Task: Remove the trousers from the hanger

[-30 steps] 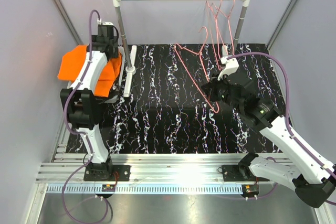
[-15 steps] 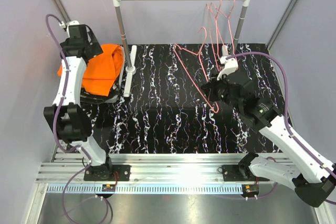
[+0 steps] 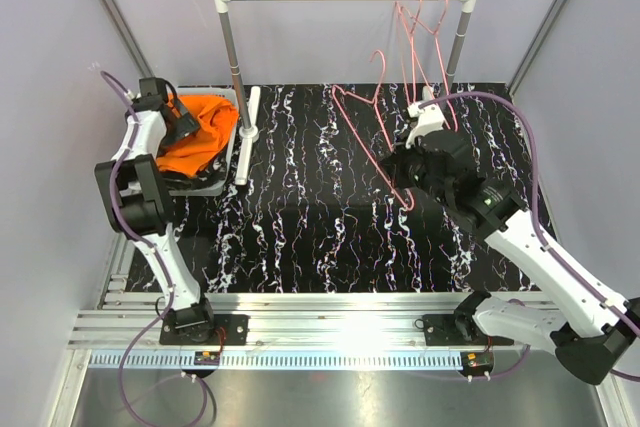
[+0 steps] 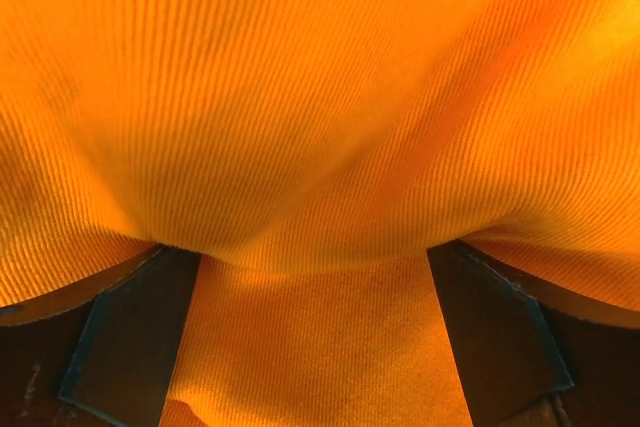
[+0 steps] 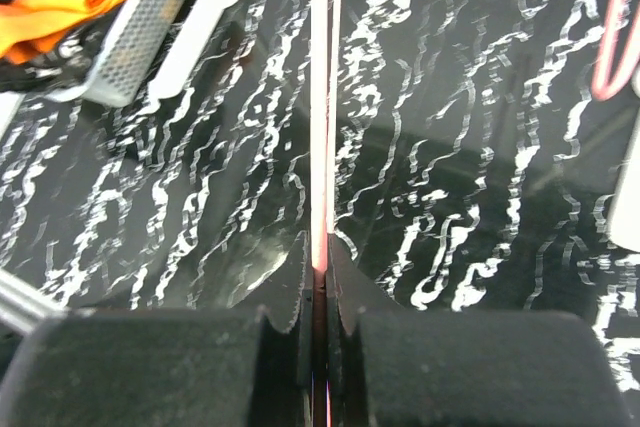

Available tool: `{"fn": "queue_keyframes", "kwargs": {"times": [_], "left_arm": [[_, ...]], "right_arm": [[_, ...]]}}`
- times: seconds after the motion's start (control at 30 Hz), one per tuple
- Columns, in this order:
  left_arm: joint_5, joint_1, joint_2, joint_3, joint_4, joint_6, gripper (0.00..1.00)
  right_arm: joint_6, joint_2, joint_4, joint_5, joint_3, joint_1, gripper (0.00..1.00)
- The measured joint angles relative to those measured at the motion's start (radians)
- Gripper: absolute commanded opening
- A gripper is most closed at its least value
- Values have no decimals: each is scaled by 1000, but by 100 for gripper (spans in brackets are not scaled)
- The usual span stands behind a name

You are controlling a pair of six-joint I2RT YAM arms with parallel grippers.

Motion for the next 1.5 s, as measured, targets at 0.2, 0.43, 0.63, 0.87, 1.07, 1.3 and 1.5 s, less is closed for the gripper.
{"fn": "queue_keyframes", "kwargs": {"times": [0.2, 0.43, 0.63, 0.87, 1.07, 1.3, 1.5], "left_arm": [[59, 14, -64, -27, -13, -23, 99], [125, 11, -219, -23, -158, -45, 99], [137, 6, -535, -96, -177, -39, 99], [182, 0, -1048, -393, -107, 24, 99], [175, -63, -1325, -515, -107, 86, 99], [113, -184, -1374, -514, -156, 176, 99], [80, -277, -1392, -541, -172, 244, 99]], "right_arm": [[-45, 98, -10, 53, 129, -13, 0], [-79, 311, 3, 59, 350, -70, 0], [-100, 480, 17, 60, 541, -112, 0], [-114, 620, 42, 93, 685, -119, 0], [-89, 692, 48, 123, 685, -121, 0], [-41, 706, 67, 127, 645, -121, 31], [-30, 675, 74, 127, 599, -121, 65]]}}
